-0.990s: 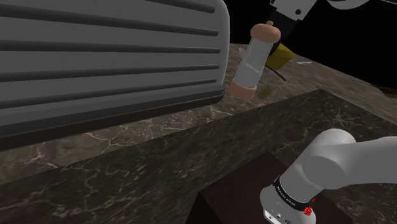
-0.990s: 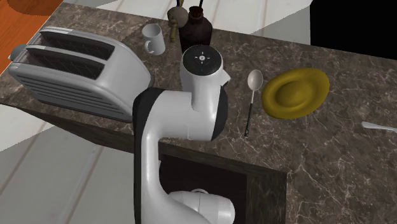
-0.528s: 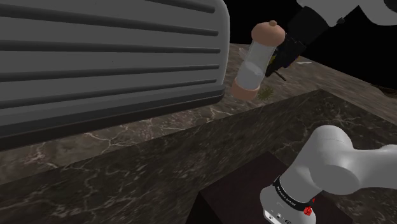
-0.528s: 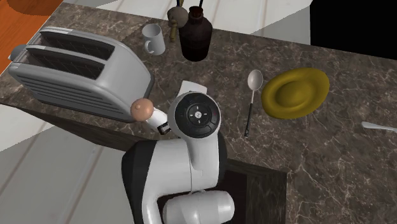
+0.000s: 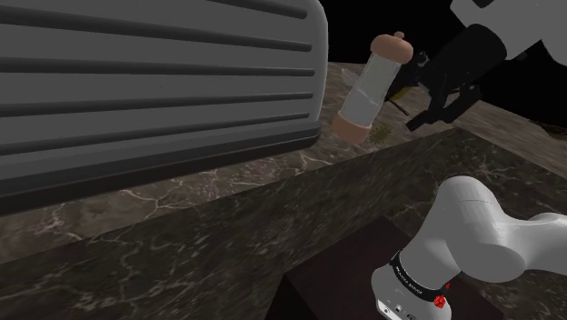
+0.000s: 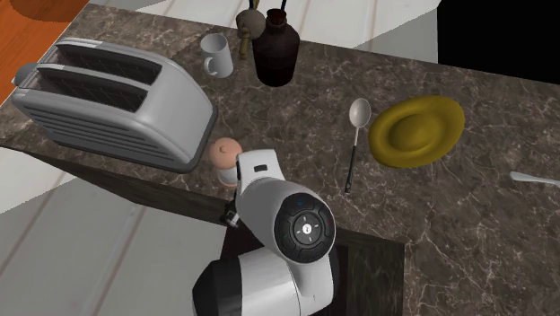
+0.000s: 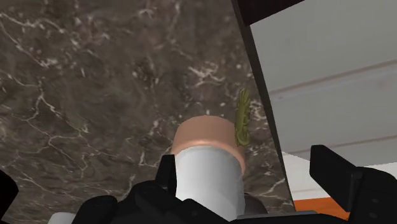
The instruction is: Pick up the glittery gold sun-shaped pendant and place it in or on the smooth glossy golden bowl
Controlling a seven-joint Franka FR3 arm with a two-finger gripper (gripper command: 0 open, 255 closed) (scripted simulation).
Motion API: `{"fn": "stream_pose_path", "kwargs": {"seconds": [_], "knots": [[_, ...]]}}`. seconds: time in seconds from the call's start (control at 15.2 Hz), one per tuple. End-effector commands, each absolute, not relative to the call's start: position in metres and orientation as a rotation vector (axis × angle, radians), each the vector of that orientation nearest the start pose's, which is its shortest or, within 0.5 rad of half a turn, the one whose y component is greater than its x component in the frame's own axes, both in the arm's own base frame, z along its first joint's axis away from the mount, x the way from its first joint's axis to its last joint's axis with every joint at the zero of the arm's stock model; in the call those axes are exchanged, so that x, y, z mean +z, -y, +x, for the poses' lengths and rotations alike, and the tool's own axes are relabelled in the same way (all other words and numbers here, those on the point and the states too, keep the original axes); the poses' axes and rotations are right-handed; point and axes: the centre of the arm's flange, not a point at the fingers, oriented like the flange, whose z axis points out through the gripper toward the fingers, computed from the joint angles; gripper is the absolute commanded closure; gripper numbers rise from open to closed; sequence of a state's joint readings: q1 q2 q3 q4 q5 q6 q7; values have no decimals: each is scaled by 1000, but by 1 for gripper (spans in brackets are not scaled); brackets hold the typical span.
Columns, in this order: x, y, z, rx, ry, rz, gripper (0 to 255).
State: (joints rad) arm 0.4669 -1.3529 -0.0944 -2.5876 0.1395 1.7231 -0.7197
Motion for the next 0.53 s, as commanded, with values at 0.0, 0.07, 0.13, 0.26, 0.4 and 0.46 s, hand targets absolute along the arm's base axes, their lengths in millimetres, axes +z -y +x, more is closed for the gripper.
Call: {"fn": "stream_pose_path", "kwargs": {"seconds": [0.0,0.07,0.13,0.26,0.4,0.46], "knots": [[624,-64,165,-762,1582,-2408,0],[620,-66,167,-762,1582,-2408,0],[615,-68,168,-762,1582,-2408,0],[612,-70,169,-762,1582,-2408,0],[612,-70,169,-762,1582,-2408,0],[612,-70,169,-762,1582,-2408,0]]}}
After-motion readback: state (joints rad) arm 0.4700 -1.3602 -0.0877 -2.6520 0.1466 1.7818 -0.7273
